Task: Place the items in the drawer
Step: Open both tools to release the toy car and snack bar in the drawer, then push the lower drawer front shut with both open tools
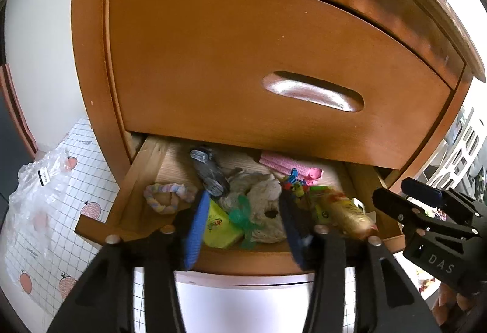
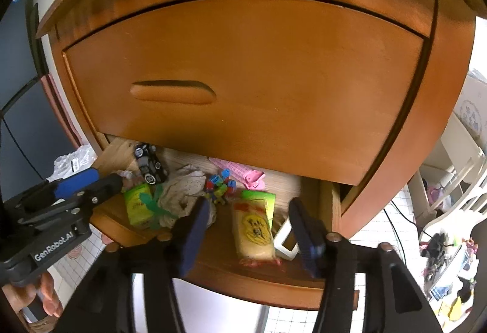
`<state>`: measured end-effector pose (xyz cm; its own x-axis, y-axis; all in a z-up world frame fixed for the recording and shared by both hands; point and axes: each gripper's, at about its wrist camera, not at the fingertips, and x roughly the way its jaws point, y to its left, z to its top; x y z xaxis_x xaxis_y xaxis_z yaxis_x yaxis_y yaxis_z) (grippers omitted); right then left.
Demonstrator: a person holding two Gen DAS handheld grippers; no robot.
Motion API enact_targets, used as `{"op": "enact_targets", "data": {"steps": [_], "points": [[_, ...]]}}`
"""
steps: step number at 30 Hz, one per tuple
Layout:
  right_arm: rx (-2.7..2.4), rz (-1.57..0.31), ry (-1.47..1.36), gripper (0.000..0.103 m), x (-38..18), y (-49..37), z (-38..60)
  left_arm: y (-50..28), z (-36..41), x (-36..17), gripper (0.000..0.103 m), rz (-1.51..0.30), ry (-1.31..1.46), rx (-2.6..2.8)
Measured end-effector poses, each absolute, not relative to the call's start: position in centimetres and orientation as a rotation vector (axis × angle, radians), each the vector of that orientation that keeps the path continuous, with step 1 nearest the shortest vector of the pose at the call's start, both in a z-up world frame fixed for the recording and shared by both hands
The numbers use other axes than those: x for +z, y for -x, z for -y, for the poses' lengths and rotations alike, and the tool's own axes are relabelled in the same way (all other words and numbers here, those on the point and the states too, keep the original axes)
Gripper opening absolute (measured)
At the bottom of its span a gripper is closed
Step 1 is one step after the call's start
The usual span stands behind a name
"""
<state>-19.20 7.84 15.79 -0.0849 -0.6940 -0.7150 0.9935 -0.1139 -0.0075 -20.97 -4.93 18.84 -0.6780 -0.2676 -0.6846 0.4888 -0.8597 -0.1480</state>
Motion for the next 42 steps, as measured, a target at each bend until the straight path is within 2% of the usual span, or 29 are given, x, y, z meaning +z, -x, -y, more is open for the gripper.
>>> {"op": "enact_targets", "data": {"steps": [4, 6, 9, 10, 12, 14, 18, 35, 42], "points": [[-1.592, -0.598, -0.676, 0.074, 15.2, 19.7, -7.9, 20.0, 5.3, 18.9, 0.061, -0.471, -0.94, -2.48], [-1.598, -0.592, -0.678, 0.078, 15.1, 19.9, -8.1, 19.8, 5.4, 18.8, 0.068, -0.475, -0.946, -2.465], [-1.605, -0.578, -0.697, 0.082, 15.1, 20.5, -8.8, 19.5, 5.2, 18.6, 0.07, -0.462, -0.941, -2.451], [-1.607, -0.572, -0.704, 0.086, 15.0, 20.7, -8.9, 19.4, 5.2, 18.5, 0.071, -0.46, -0.941, -2.446], [-1.612, -0.557, -0.712, 0.093, 15.0, 21.0, -9.2, 19.2, 5.3, 18.4, 0.084, -0.463, -0.931, -2.441], [-1.617, -0.548, -0.717, 0.1, 14.7, 21.2, -9.5, 18.8, 5.2, 18.5, 0.091, -0.461, -0.902, -2.44], [-1.627, -0.546, -0.718, 0.103, 14.5, 21.5, -10.0, 17.9, 4.8, 18.8, 0.103, -0.417, -0.814, -2.435], [-1.659, -0.481, -0.578, 0.103, 14.9, 20.4, -16.3, 12.1, 2.8, 18.1, 0.103, -0.432, -0.65, -2.44], [-1.629, -0.509, -0.607, 0.103, 12.2, 19.0, -17.5, 11.5, 1.7, 16.3, 0.103, -0.425, -0.707, -2.431]]}}
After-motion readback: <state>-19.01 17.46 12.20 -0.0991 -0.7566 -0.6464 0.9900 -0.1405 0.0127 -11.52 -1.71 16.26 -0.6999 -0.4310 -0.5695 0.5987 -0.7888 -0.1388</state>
